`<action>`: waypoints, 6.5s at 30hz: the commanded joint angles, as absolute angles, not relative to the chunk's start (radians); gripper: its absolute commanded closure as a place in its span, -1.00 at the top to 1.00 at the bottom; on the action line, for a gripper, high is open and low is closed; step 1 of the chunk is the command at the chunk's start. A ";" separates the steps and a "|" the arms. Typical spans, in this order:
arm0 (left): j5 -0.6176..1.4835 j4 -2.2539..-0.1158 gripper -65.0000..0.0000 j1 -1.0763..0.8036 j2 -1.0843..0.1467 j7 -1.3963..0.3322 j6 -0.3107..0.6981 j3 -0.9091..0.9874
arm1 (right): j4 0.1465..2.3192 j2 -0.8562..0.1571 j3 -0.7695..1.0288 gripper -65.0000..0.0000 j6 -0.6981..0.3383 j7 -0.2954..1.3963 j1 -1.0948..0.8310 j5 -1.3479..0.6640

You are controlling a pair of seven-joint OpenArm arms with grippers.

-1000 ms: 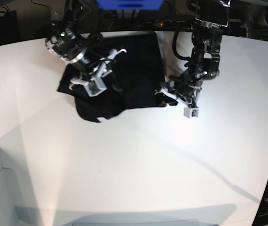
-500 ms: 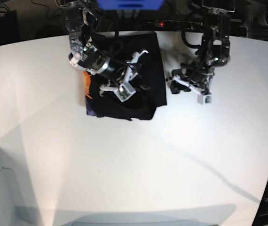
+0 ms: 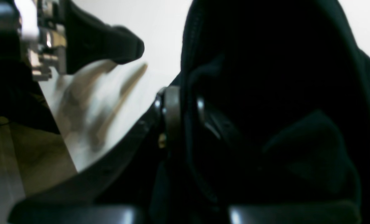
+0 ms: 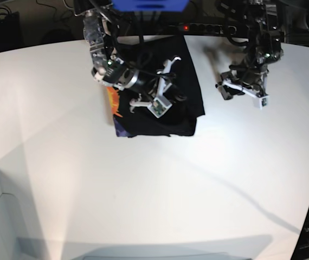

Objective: Fold the T-shirt properly
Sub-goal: 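Grasp the folded bundle's edge with the right gripper and flip it over, then grasp the bundle's corners with both grippers and pull them apart to square it, then hold the bundle's corners with both grippers and tug to straighten the edges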

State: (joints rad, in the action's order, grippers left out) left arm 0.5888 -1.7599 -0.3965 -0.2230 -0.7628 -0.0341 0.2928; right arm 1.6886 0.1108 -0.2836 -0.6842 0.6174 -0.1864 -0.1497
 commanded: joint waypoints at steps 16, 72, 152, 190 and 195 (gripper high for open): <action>0.598 -1.779 -0.15 -0.397 -0.294 -0.754 -0.030 0.298 | 1.968 0.036 -0.165 0.15 -0.698 0.593 -0.225 -0.174; 0.593 -1.839 0.33 -0.460 -0.041 -0.742 -0.036 0.231 | 1.942 -0.252 -0.252 0.15 -0.698 0.588 -0.191 -0.170; 0.601 -1.816 -0.46 -0.435 -0.053 -0.816 -0.030 0.081 | 1.825 -0.191 0.008 0.15 -0.698 0.591 -0.173 -0.170; 0.591 -1.957 -1.00 -0.671 -0.090 -0.806 -0.030 -0.053 | 1.827 -0.168 0.001 0.15 -0.698 0.591 -0.176 -0.170; 0.598 -1.896 -1.00 -0.641 -0.091 -0.806 -0.030 -0.061 | 1.831 -0.168 0.001 0.15 -0.698 0.591 -0.179 -0.170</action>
State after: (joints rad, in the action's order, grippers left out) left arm 0.5938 -1.8854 -0.6369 -0.0891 -0.8112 -0.0319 -0.0589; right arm 1.8084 -0.1631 -0.0021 -0.6846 0.6170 -0.1867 -0.1543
